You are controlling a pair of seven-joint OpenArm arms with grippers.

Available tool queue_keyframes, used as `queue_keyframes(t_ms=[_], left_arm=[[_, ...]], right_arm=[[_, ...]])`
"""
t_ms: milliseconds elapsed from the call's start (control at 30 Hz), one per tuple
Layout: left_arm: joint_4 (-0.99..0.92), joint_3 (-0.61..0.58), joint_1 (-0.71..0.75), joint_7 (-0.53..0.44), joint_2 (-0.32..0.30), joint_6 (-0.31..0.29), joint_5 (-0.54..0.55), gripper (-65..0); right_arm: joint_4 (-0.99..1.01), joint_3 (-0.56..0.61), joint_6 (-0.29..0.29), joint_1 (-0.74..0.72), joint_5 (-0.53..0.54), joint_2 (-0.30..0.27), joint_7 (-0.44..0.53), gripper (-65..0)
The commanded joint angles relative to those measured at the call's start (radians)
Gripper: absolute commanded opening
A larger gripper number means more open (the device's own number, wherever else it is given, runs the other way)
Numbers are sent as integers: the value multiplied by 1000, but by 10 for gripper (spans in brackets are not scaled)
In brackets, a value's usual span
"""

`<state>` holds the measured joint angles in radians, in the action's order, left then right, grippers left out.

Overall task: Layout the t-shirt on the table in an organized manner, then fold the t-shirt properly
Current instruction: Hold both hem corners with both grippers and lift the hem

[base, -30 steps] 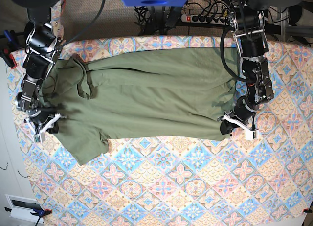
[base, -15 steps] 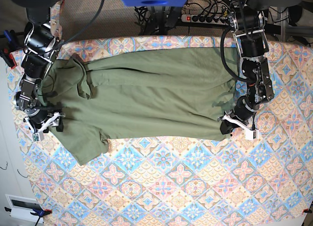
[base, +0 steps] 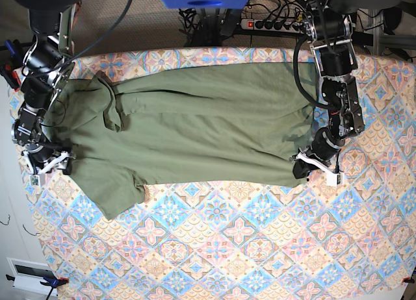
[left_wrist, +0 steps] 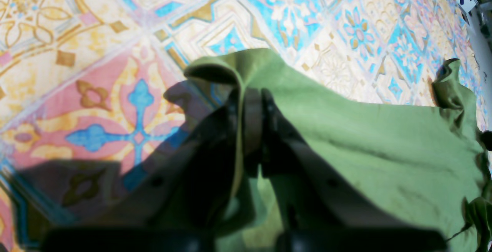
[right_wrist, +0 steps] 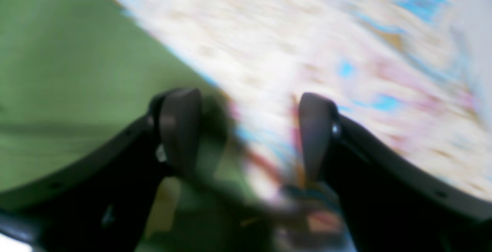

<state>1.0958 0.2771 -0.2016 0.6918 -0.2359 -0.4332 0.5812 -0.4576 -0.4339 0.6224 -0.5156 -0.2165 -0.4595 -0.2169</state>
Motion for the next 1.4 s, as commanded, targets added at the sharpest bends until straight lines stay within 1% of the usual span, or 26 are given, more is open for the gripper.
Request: queue_keyframes(t_ms=[0, 67, 100, 267, 367, 400, 433, 467, 667, 767, 867, 967, 1100, 1367], left_arm=[[17, 3, -23, -19, -12, -6, 16, -650], [17, 3, -23, -19, -12, -6, 16, -650], [17, 3, -23, -19, -12, -6, 16, -650], [16, 3, -23, -19, -12, -6, 16, -650], [16, 3, -23, -19, -12, -6, 16, -650], [16, 3, -23, -19, -12, -6, 16, -650], [16, 3, -23, -19, -12, -6, 16, -650], [16, 3, -23, -19, -12, -6, 16, -650], [16, 3, -23, -19, -10, -6, 16, -650], [14, 3, -23, -19, -10, -6, 16, -650], [14, 3, -23, -19, -10, -6, 16, -650], [14, 3, -23, -19, -10, -6, 16, -650], [14, 3, -23, -19, -10, -6, 16, -650], [19, 3, -23, -19, -9, -6, 18, -650]], right_arm=[[-13, -1, 1, -22, 13, -26, 21, -260], [-13, -1, 64, -21, 13, -23, 20, -260], [-13, -1, 76, -21, 13, -23, 20, -260], [-13, 10, 76, -21, 13, -22, 15, -263], [-13, 80, 76, -21, 15, -22, 18, -267], [-13, 102, 76, -21, 16, -22, 20, -280], [-13, 114, 76, -21, 18, -22, 20, -297], [-13, 123, 76, -21, 18, -22, 20, -329], [-16, 122, 76, -22, 18, -20, 43, -556], [-22, 122, 76, -24, 19, -20, 41, -644], [-28, 120, 76, -24, 19, -20, 49, -647], [-76, 120, 76, -21, 21, -20, 49, -644], [-100, 120, 76, -21, 21, 20, 47, -643], [-117, 120, 76, -21, 21, 21, 46, -647]])
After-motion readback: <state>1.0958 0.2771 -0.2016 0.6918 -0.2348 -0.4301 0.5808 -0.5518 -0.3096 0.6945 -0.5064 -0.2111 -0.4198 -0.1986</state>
